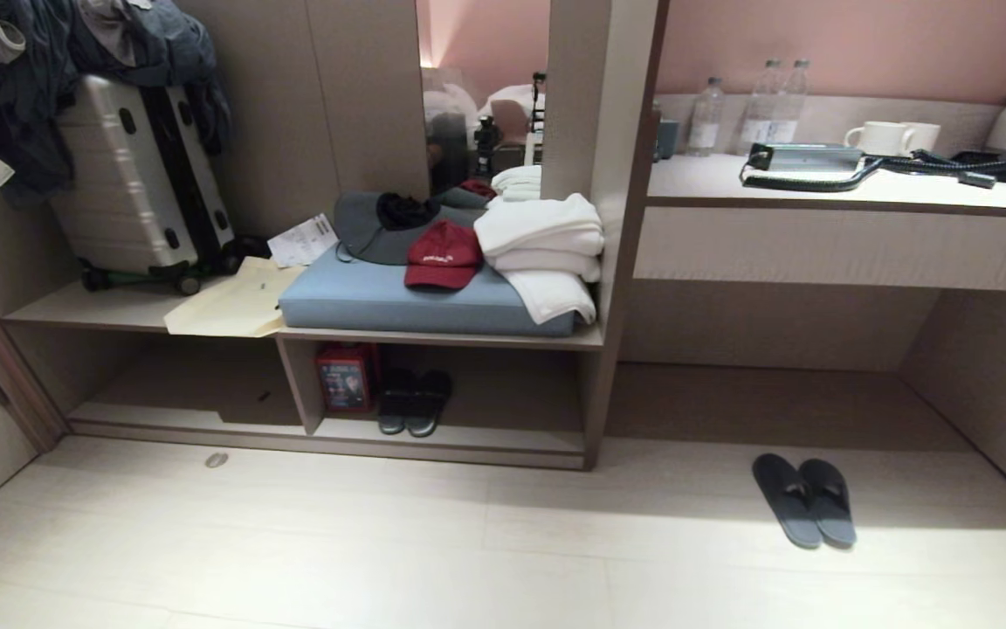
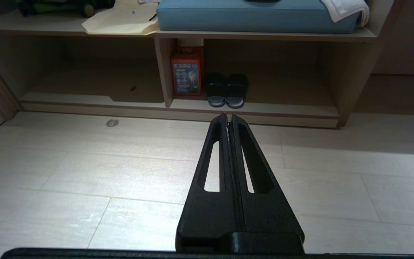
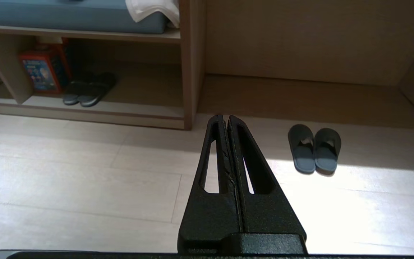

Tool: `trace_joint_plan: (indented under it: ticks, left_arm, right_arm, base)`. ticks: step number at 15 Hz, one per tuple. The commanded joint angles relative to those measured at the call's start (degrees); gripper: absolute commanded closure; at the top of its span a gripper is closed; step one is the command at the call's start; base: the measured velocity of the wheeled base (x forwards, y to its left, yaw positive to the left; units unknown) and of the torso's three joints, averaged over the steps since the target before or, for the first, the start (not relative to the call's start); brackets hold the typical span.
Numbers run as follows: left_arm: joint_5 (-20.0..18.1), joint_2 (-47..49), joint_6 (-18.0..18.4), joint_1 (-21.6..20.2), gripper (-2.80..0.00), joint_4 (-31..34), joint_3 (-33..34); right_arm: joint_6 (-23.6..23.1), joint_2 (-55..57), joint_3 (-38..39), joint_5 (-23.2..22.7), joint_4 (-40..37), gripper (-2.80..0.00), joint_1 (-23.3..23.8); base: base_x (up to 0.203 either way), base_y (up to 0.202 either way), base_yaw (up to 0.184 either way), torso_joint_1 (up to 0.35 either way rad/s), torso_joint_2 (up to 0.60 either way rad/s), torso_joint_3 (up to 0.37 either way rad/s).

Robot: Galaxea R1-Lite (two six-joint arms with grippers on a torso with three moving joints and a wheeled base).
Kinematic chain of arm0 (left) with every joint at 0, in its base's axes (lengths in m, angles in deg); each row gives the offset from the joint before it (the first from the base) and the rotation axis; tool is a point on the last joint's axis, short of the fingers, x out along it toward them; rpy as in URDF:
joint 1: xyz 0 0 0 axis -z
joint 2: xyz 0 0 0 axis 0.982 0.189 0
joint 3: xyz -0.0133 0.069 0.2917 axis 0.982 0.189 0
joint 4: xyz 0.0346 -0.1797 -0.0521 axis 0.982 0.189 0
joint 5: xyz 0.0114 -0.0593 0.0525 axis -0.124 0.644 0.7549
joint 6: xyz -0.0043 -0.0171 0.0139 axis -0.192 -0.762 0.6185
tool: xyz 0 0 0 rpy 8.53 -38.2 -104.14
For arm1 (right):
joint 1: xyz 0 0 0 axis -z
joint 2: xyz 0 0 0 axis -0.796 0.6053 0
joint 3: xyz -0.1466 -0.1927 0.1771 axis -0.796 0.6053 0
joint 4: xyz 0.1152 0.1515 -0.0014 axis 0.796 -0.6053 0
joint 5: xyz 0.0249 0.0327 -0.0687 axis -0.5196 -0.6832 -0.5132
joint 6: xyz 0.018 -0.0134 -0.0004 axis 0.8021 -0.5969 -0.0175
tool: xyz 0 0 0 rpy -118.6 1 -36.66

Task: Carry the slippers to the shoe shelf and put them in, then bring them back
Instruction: Pick up the slippers on the floor

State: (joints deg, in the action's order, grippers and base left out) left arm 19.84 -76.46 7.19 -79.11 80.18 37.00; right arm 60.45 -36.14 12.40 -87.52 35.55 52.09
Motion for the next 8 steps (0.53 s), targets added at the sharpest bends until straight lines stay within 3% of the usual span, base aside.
trace_joint_plan:
  ticks: [1,8]
  left_arm:
    - [0.02,0.05,0.04,-0.04,0.00,0.00,0.03]
    - [0.02,0.08,0.03,0.00,0.00,-0.04,0.03]
  right_arm:
    - [0.00,0.04,0.00,0.00,-0.04,0.00,-0.04]
    - [0.00,-0.05,0.00,0.09,0.04,0.00,-0.04]
  base:
    - [0.190,0.000,-0.002,0.002,0.01,0.002]
    - [0.195,0.000,0.000,0.002,0.00,0.003]
